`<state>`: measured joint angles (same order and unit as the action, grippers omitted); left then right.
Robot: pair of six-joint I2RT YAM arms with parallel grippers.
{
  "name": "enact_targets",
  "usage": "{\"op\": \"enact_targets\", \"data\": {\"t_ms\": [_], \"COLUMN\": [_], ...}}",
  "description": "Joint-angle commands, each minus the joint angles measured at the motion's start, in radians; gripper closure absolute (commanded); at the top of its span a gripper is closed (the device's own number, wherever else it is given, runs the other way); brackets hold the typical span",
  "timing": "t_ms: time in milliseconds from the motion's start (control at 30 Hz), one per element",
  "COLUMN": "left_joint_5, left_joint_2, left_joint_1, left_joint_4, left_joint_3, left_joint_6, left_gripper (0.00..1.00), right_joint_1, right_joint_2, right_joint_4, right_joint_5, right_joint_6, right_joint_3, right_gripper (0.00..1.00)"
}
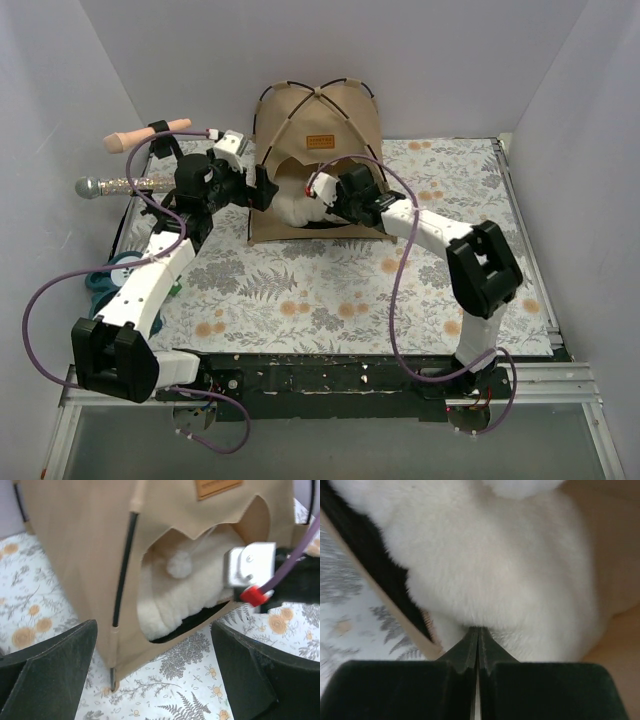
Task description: Set up the pet tent
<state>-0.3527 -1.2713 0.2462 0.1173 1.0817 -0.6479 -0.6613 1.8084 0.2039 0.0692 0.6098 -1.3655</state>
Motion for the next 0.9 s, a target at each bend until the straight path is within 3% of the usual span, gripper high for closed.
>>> {"op": "enact_targets", "data": {"t_ms": [0, 133, 300, 533, 733, 867], "left_joint_5": [0.070, 0.047, 0.100, -0.087, -0.256, -0.204], "left_joint_2": [0.023, 0.010, -0.034, -0.201, -0.394, -0.543], "left_joint_1": [-0.071, -0.107, -0.116, -0.134, -0.124, -0.073], "left_joint_4": [0.077, 0.108, 0.142, 0.246, 0.298, 0.375], "left_joint_3": [0.041, 0.067, 0.078, 0.204, 0.303, 0.475], "left_joint_6": [-0.123, -0.141, -0.127, -0.082, 0.066, 0.125], "left_gripper": [0.02, 0.02, 0.02, 0.02, 0.03, 0.05], "right_joint_1": [-0.011, -0.005, 0.017, 0.015, 0.020, 0.022], "right_joint_2": [0.170, 0.313, 0.237, -0.105, -0.225, -0.314], "right_joint_4": [-0.148, -0.300, -0.206, 0.026, 0.178, 0.180], "right_joint_5": [0.233, 0.386, 0.374, 0.068, -0.061, -0.178], "right_joint_6": [0.178, 0.327, 0.300, 0.165, 0.051, 0.028], "right_joint_3": [-0.004, -0.078, -0.071, 0.080, 0.042, 0.121], "right_gripper": [0.98, 0.91, 0.79, 0.36, 0.29, 0.26]}}
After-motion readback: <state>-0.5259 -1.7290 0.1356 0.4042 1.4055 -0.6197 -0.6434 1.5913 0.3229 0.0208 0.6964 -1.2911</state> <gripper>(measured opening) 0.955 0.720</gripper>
